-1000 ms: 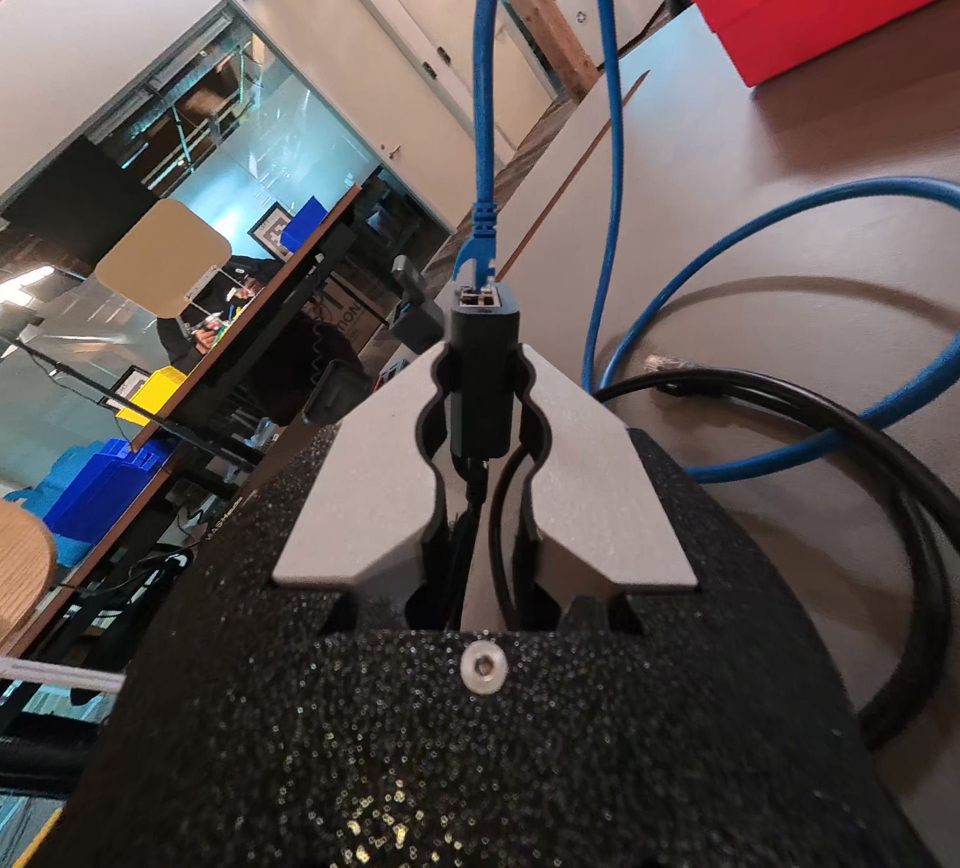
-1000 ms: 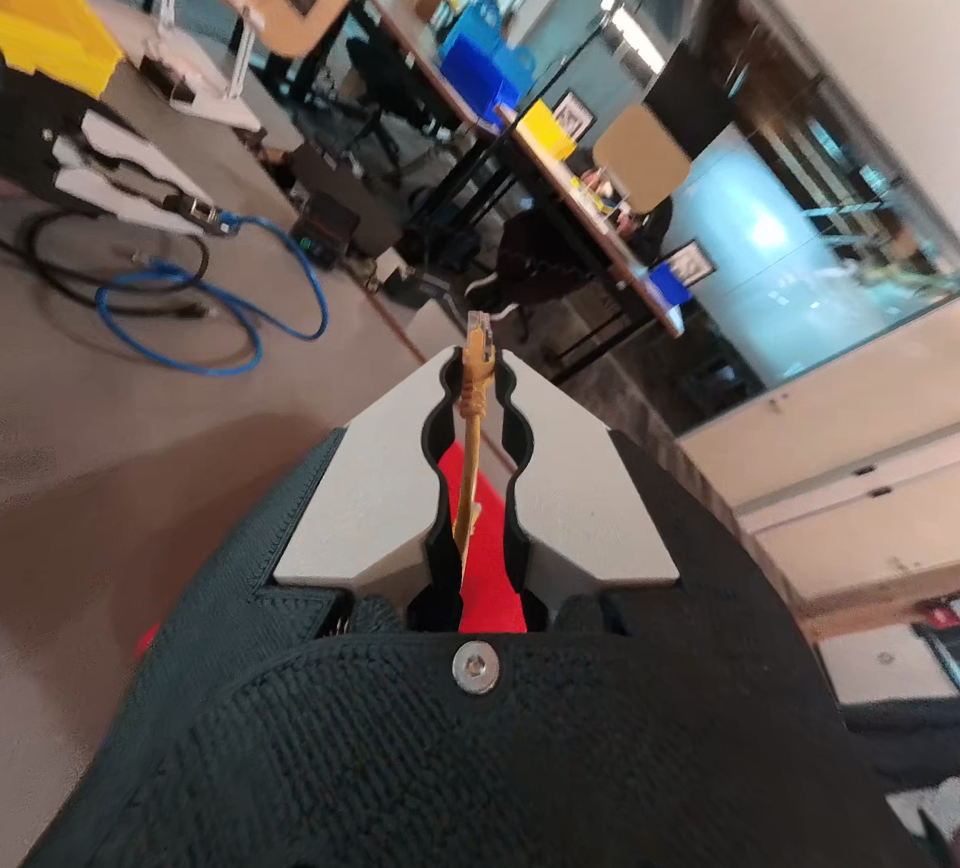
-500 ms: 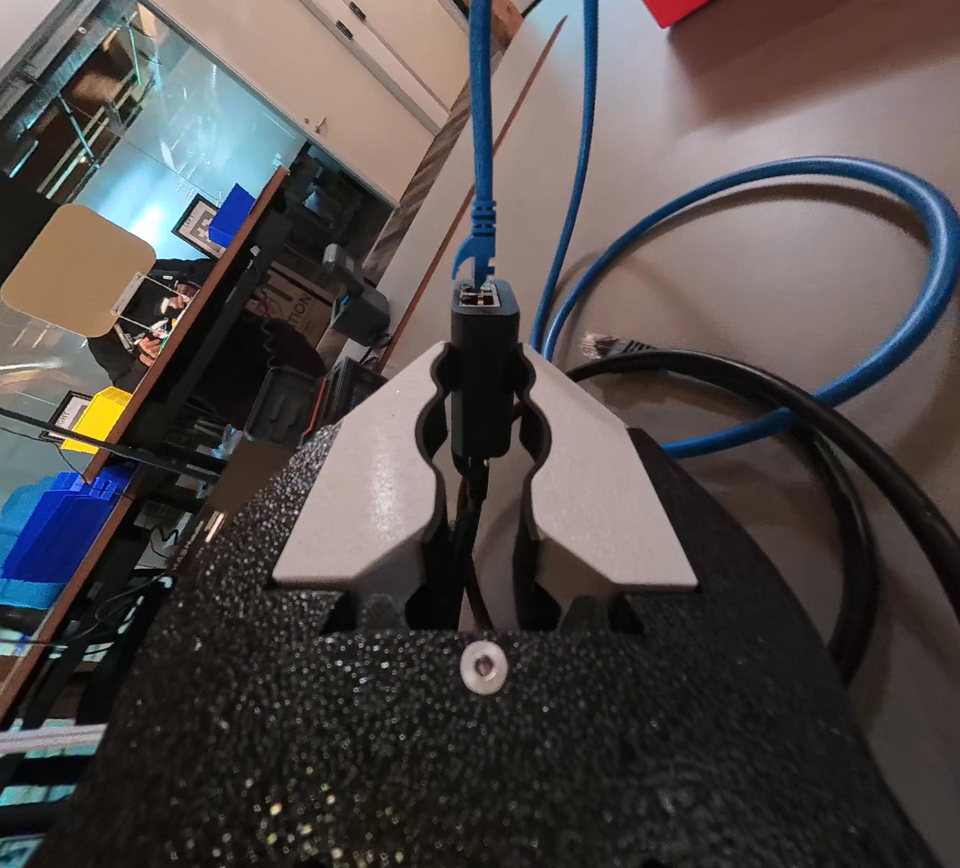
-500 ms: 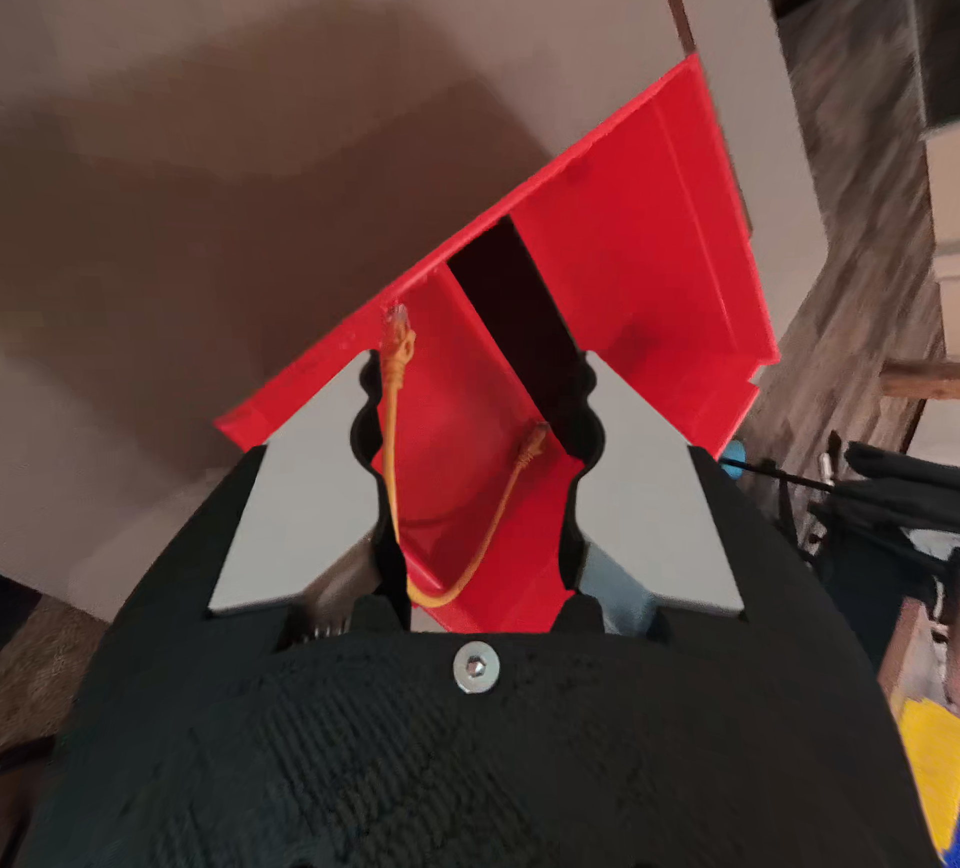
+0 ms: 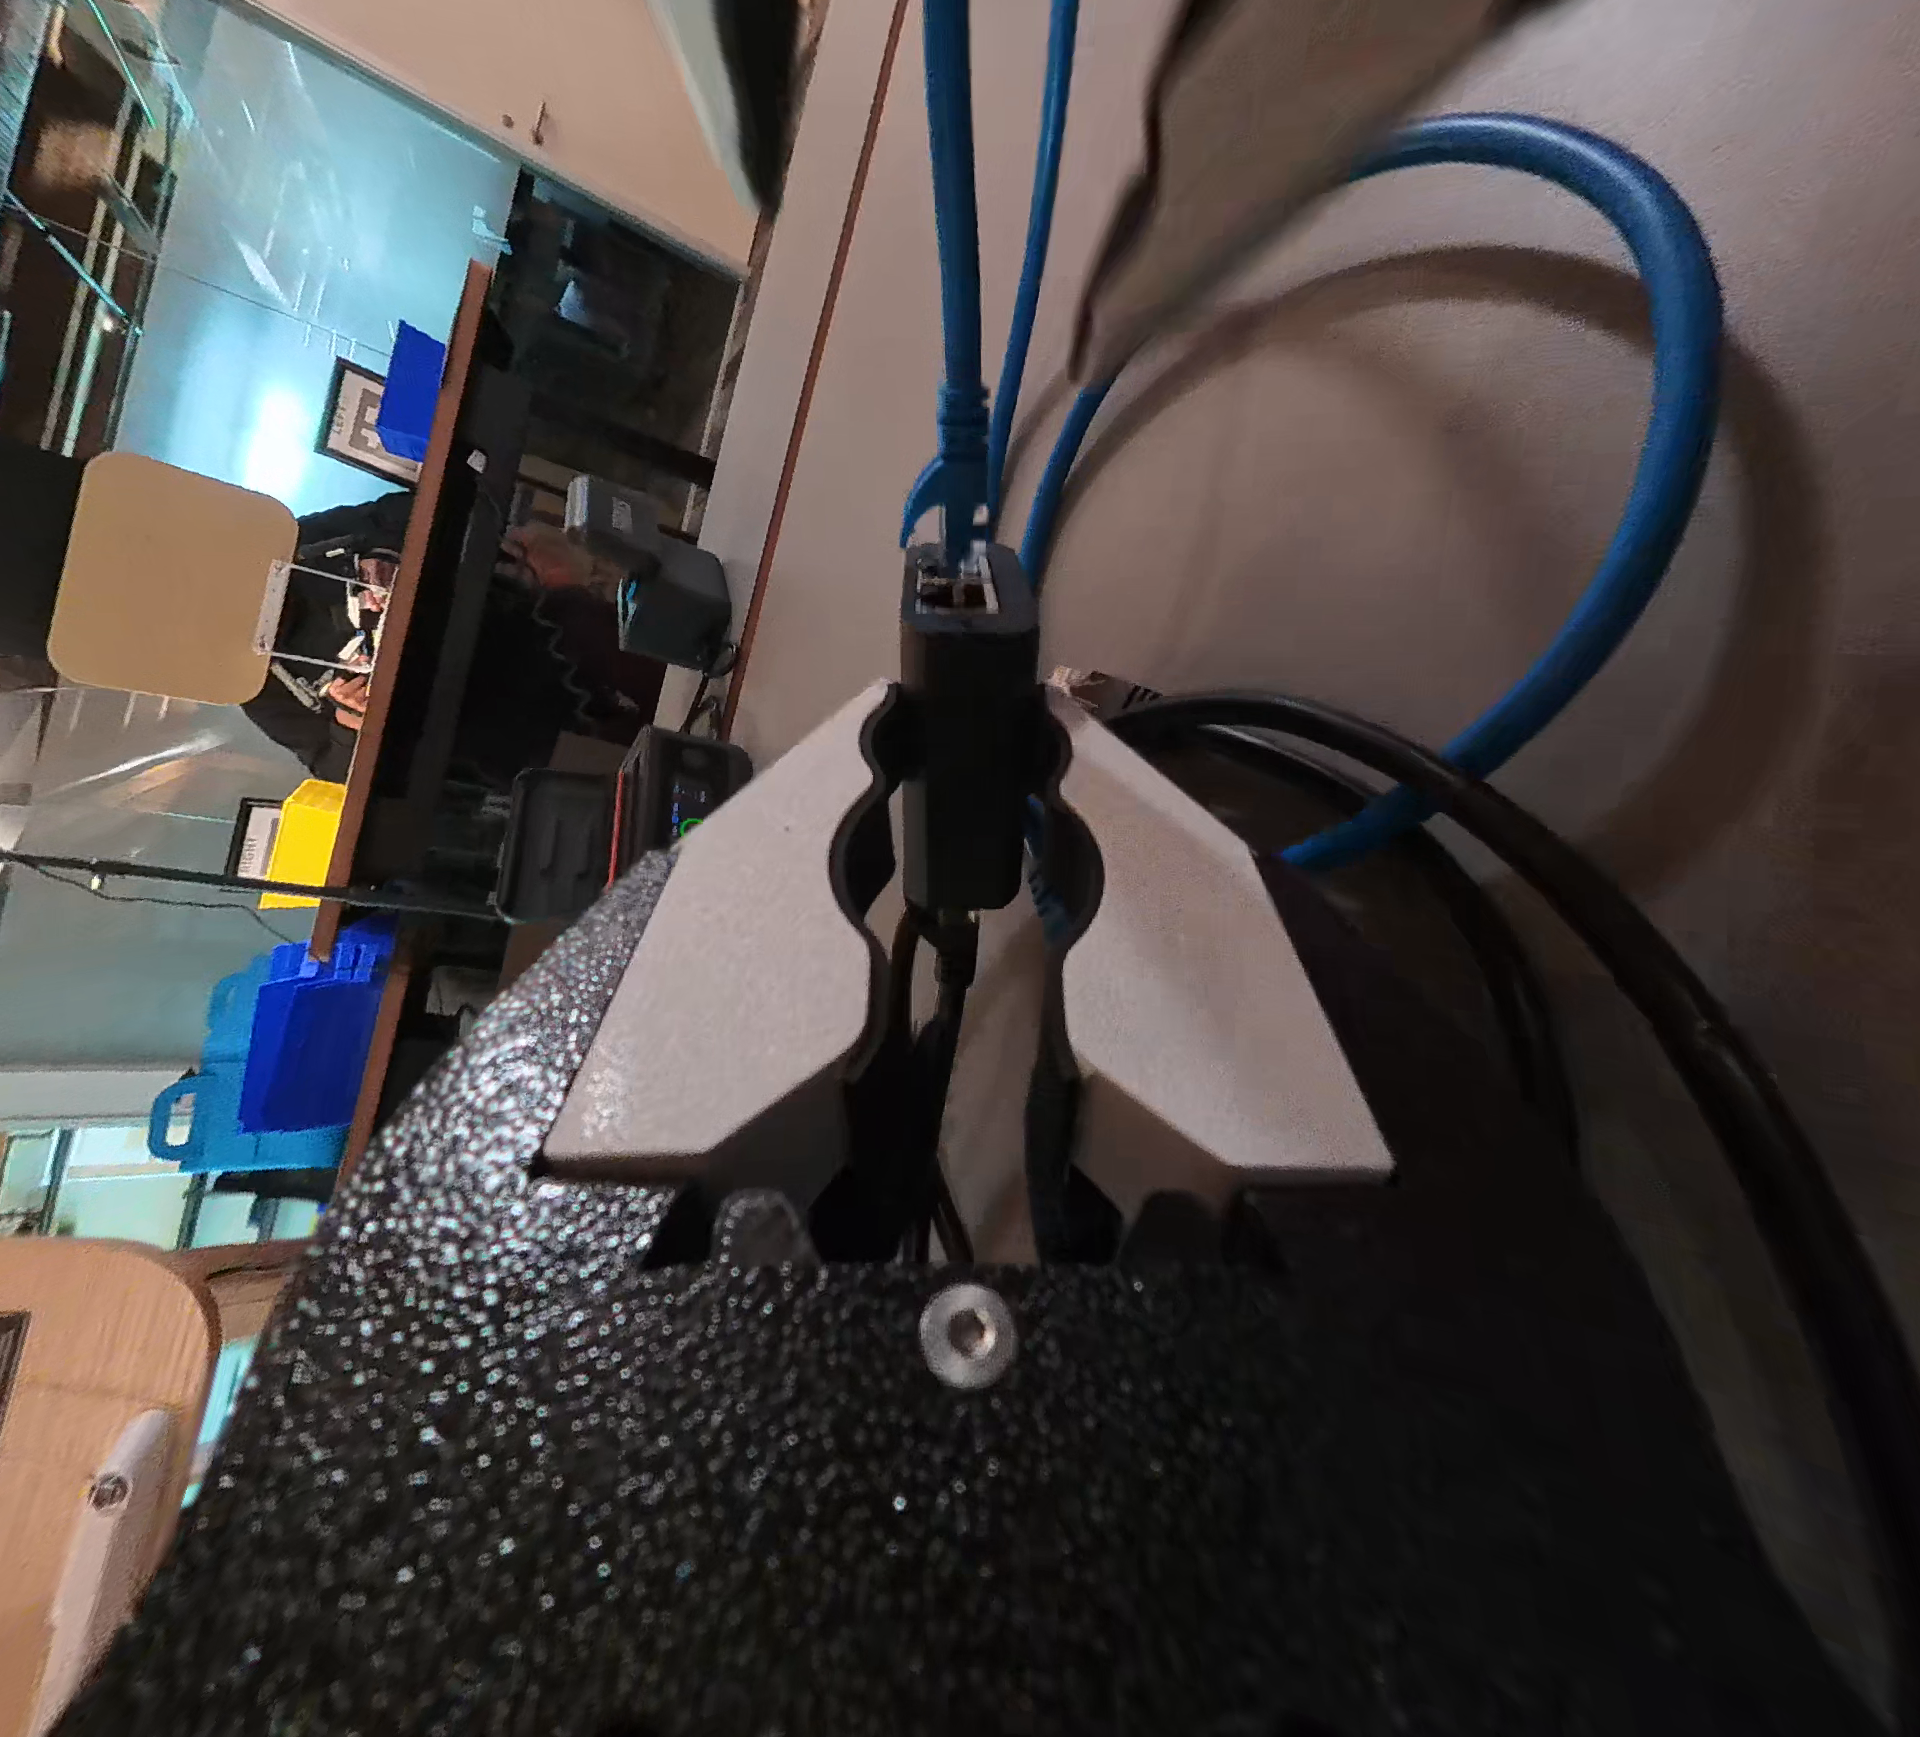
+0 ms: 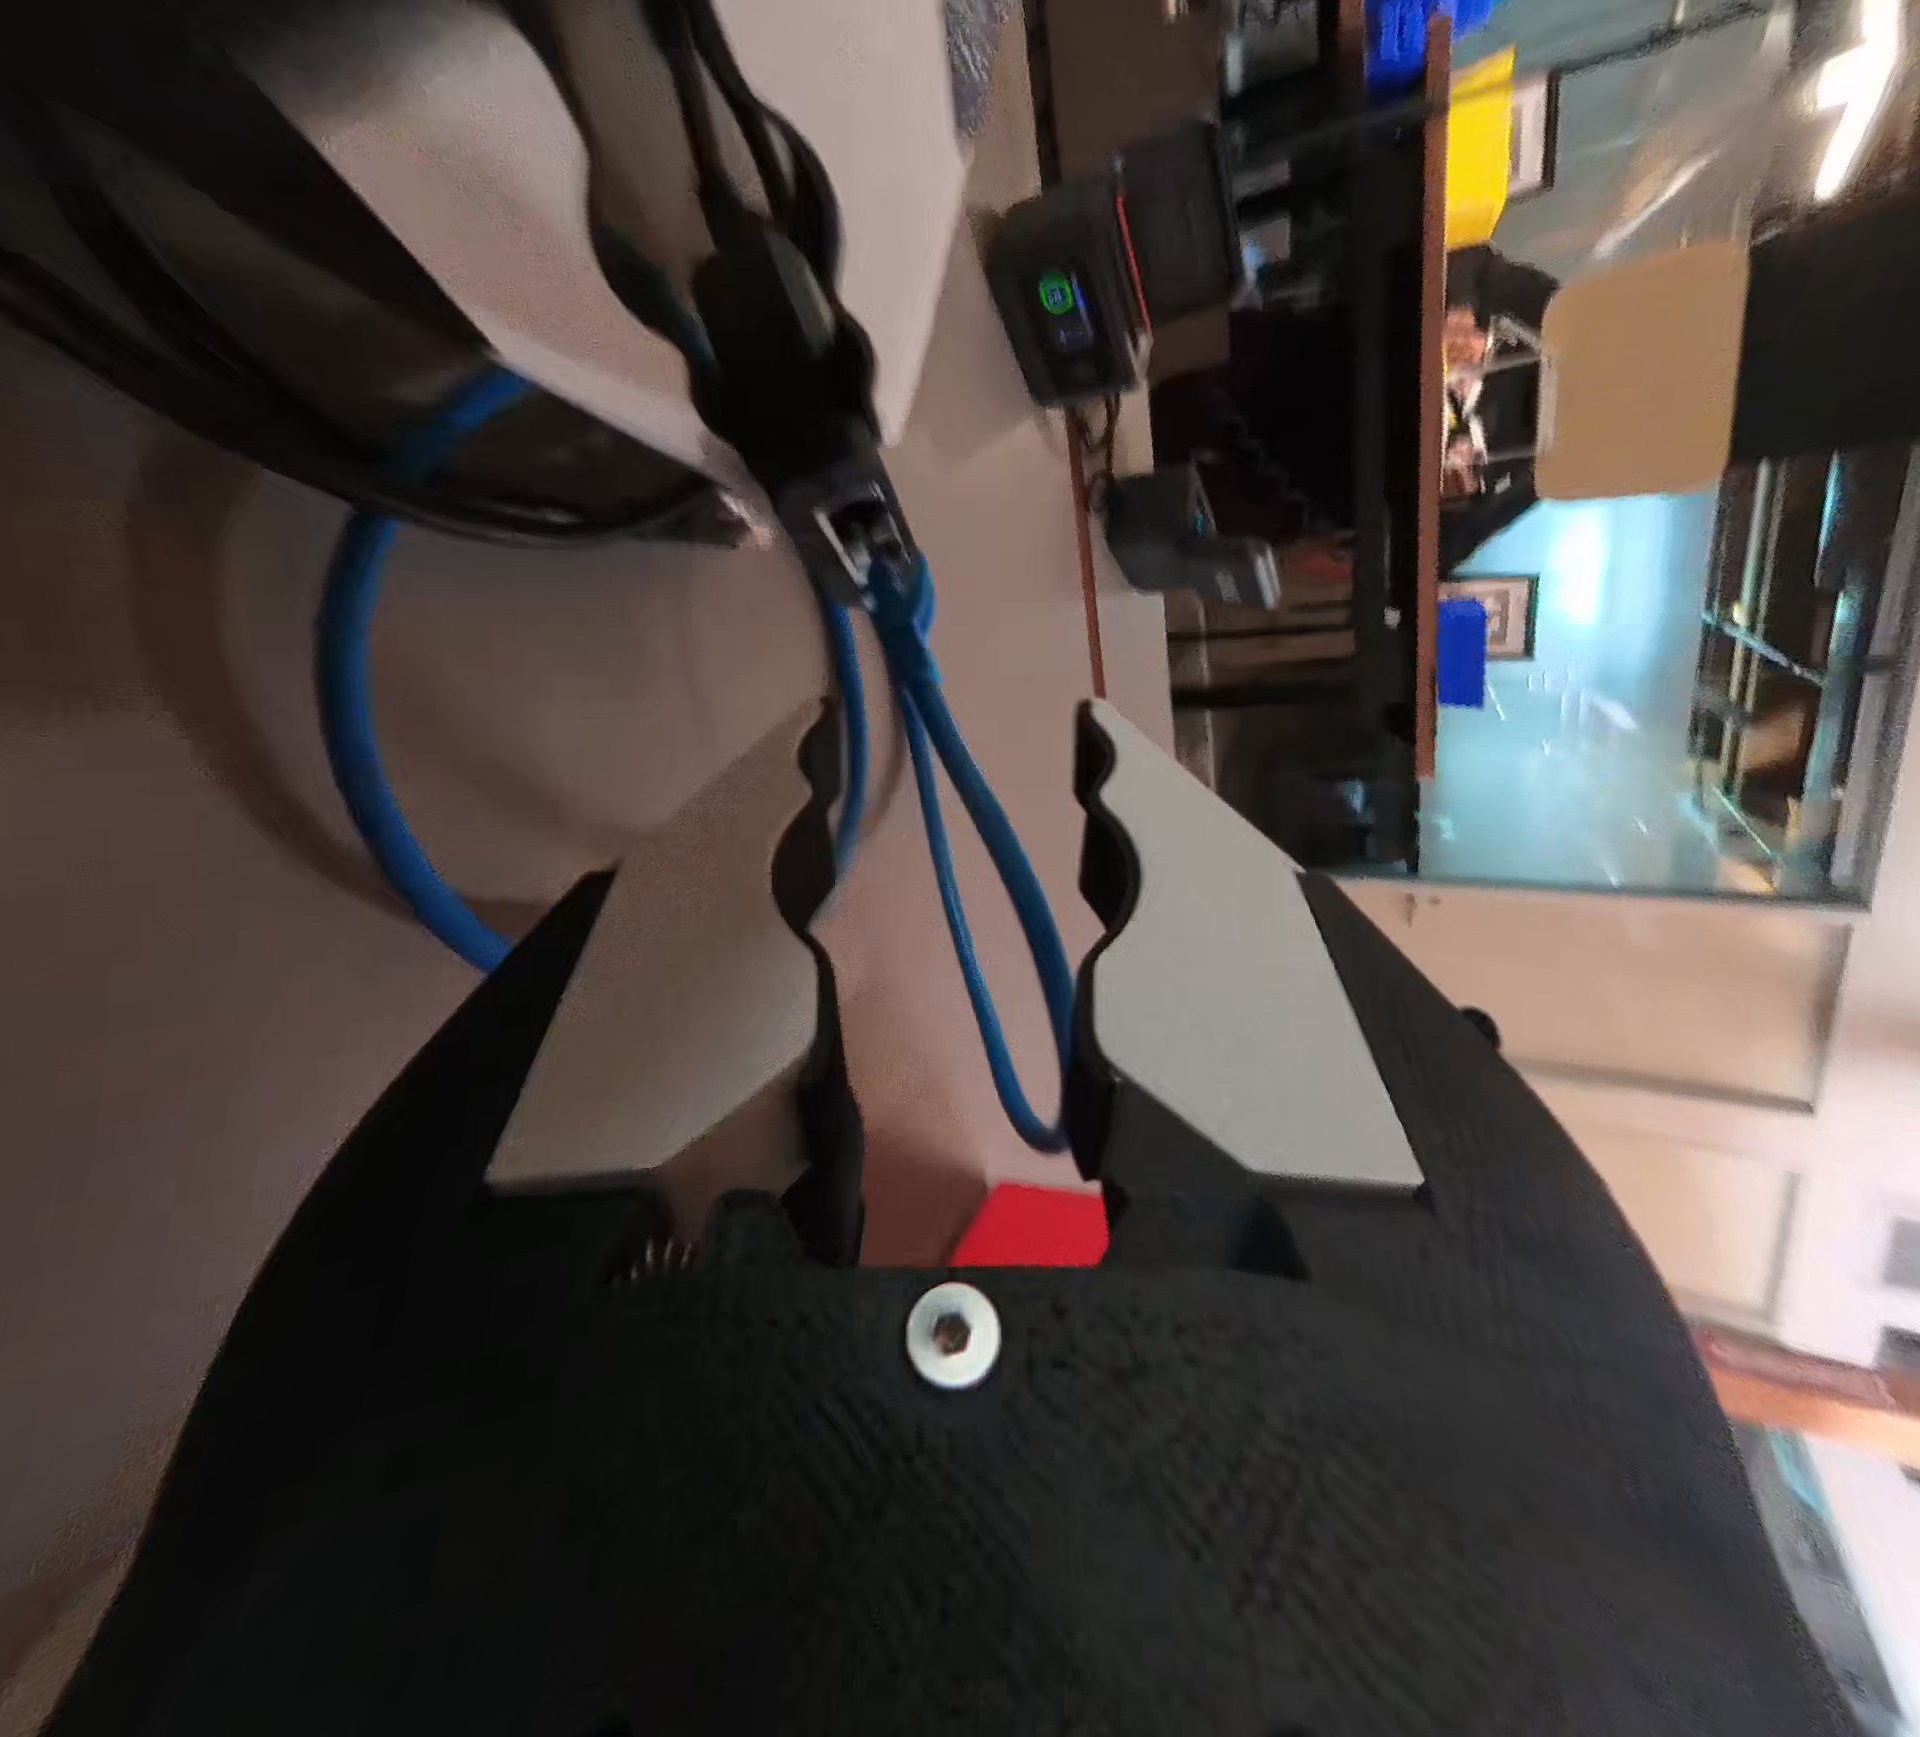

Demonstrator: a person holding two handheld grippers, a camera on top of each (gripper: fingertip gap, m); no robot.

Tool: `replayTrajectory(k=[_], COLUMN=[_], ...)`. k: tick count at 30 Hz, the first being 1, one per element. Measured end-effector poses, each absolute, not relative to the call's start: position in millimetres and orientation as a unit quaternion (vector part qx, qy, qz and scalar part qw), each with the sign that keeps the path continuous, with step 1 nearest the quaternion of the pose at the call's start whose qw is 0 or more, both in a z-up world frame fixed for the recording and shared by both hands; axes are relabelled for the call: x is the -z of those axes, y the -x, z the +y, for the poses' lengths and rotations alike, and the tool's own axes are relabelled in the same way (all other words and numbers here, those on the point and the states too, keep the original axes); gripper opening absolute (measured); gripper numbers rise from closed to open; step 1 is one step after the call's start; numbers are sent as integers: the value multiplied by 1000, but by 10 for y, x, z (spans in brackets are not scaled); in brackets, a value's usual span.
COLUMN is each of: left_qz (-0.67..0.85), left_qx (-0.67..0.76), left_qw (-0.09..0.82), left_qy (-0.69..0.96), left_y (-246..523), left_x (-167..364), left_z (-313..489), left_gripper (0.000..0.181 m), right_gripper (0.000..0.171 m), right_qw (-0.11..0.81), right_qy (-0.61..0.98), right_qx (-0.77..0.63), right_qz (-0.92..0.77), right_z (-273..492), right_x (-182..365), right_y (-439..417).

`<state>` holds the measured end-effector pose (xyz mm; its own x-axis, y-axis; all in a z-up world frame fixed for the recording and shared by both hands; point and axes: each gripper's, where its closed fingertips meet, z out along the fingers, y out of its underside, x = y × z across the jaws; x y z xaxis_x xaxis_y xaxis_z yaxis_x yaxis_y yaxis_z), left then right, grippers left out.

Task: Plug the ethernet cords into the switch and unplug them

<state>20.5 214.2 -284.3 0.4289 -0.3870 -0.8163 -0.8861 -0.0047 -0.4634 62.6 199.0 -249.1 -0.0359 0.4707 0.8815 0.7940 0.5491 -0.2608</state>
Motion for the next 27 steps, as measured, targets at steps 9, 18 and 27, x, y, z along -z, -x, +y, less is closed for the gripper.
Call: replayTrajectory(k=[9,18,27], left_qz=[505,509,516], left_qx=[-255,-238,-233], left_qw=[515,523,522], left_qy=[644,641,638], left_y=[-258,-281,-296], left_x=[2863,2872,2871], left_z=[2069,2064,2070], left_gripper=[21,21,21], right_gripper=[38,36,27], right_qw=[546,541,548], right_qy=[454,418,400], right_qx=[72,98,99], right_qz=[-701,-723,-728], right_z=[2135,2199,2177], right_x=[2651,2853,2896], right_y=[-506,-422,-378])
